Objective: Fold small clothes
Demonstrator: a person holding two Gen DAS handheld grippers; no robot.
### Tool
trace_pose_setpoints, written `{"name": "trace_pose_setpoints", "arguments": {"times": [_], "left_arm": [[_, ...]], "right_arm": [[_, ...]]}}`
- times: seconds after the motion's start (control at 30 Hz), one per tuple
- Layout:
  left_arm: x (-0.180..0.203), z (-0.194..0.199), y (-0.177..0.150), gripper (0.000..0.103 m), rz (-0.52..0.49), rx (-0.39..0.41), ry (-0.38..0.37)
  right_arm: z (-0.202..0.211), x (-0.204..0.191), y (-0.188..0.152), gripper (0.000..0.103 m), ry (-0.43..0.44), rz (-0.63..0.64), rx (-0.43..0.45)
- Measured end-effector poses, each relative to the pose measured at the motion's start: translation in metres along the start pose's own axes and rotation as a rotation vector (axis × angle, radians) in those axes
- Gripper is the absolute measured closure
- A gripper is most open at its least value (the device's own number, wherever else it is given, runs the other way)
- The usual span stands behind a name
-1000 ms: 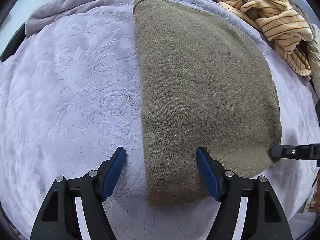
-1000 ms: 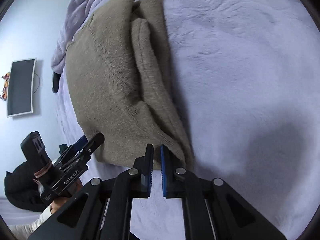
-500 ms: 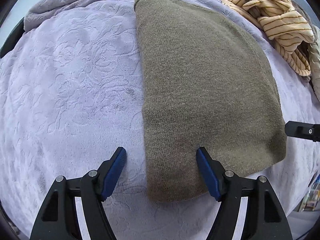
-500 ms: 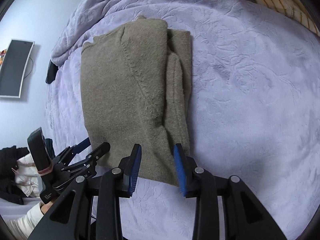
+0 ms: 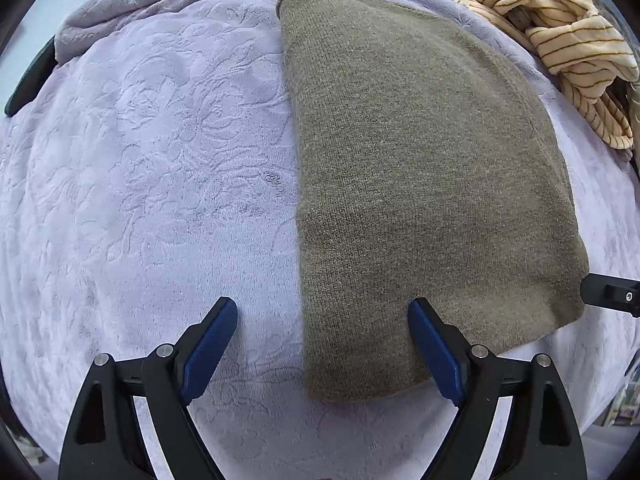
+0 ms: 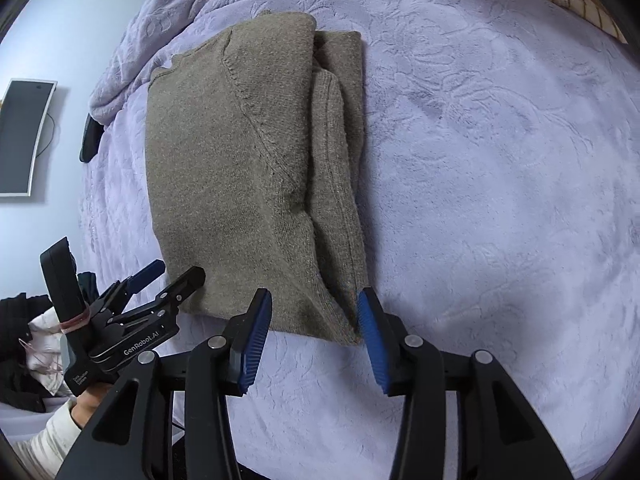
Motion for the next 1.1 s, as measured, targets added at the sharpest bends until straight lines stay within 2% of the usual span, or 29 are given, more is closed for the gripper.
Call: {"name": "trace_pose_setpoints", "arguments": {"times": [0.1, 0.17, 0.33, 0.43, 0.5, 0.57, 0.67, 0.8, 0.9, 1.03, 1.1], "left_arm": [[0.001, 0.000, 0.001, 0.015, -0.007, 0.001, 0.011], [0.002, 0.001, 0.002, 0.015, -0.011, -0.001, 0.013], [0.005, 0.002, 0.004, 0.015, -0.011, -0.005, 0.011], [0.002, 0.003, 0.004, 0.015, -0.007, -0.008, 0.008], [0.002, 0.004, 0.006, 0.015, -0.012, -0.007, 0.011], [0.002, 0.007, 0.008, 0.015, -0.016, 0.002, 0.016], [0.001, 0.015, 0.015, 0.015, -0.018, 0.033, 0.025], [-0.006, 0.022, 0.031, 0.015, 0.021, 0.065, 0.022], [-0.009, 0.024, 0.045, 0.015, 0.048, 0.078, 0.012], [-0.008, 0.022, 0.059, 0.015, 0.056, 0.099, 0.008], [-0.008, 0.018, 0.061, 0.015, 0.056, 0.088, 0.006]], "right_arm": [[-0.002, 0.000, 0.000, 0.052, 0.000, -0.007, -0.002], [-0.002, 0.001, 0.000, 0.043, 0.001, -0.008, -0.002], [-0.001, 0.003, 0.001, 0.043, -0.002, -0.003, 0.006], [0.000, 0.004, 0.004, 0.024, -0.010, 0.005, 0.019], [0.003, 0.004, 0.007, 0.023, -0.017, 0.016, 0.044], [0.004, 0.004, 0.012, 0.017, -0.025, 0.024, 0.057], [0.009, 0.003, 0.027, 0.017, -0.009, 0.027, 0.080], [0.020, -0.004, 0.069, 0.017, 0.101, -0.016, 0.136], [0.021, -0.009, 0.106, 0.018, 0.143, -0.026, 0.170], [0.012, -0.014, 0.145, 0.029, 0.202, -0.061, 0.167], [-0.003, -0.012, 0.160, 0.046, 0.252, -0.122, 0.129]]}}
Point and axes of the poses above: each gripper's, at about its wrist camera, not at the fingertips, and z roughly against the way its jaws point, x to its right, y to its top, the point moved 9 cm from there along -z, roughly the way its jaws point, and after that the axes turned 3 degrees about -y, right-handed, at the moved point
